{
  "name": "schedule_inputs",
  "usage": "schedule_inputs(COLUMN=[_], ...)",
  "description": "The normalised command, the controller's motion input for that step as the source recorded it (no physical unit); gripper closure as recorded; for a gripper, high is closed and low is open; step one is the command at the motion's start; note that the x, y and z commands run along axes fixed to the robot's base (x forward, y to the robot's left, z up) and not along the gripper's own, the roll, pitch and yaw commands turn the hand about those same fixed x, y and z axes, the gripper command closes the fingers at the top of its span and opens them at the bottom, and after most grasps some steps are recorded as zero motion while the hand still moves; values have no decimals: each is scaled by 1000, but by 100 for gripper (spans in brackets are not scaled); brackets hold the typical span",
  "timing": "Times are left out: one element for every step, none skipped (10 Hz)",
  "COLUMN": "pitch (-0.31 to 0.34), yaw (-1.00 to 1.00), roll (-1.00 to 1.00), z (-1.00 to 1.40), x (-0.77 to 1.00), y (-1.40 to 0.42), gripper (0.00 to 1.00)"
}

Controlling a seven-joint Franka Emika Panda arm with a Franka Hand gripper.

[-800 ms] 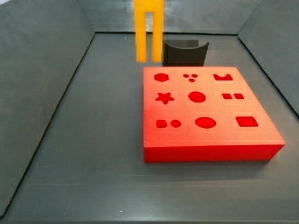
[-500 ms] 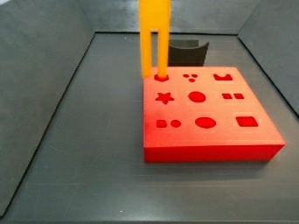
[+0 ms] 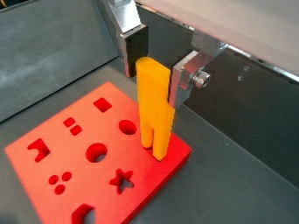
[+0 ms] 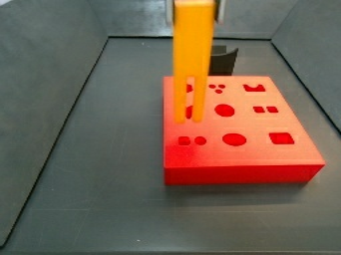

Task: Insert the square-circle object.

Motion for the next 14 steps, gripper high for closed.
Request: schedule_inputs(pitch=[0, 0, 0, -3, 0, 0, -43, -69, -63, -61, -39, 0, 0, -21], yaw=[180, 89, 23, 6, 14, 0, 0, 0, 0, 14, 9, 0, -26, 0], roll=[129, 76, 0, 0, 0, 0, 0, 24, 49, 56, 113, 97, -21, -40], z=[-366, -286, -131, -134, -29, -97, -254, -394, -417, -431, -431, -314, -49, 0], x=[400, 437, 140, 0, 0, -69, 0, 40, 69, 123, 97, -154, -266, -131], y=[-251, -131, -3, 0, 0, 0, -103, -80, -71, -54, 0, 86, 149, 20], gripper=[100, 100, 100, 100, 100, 100, 100, 100, 100, 100, 100, 100, 100, 100])
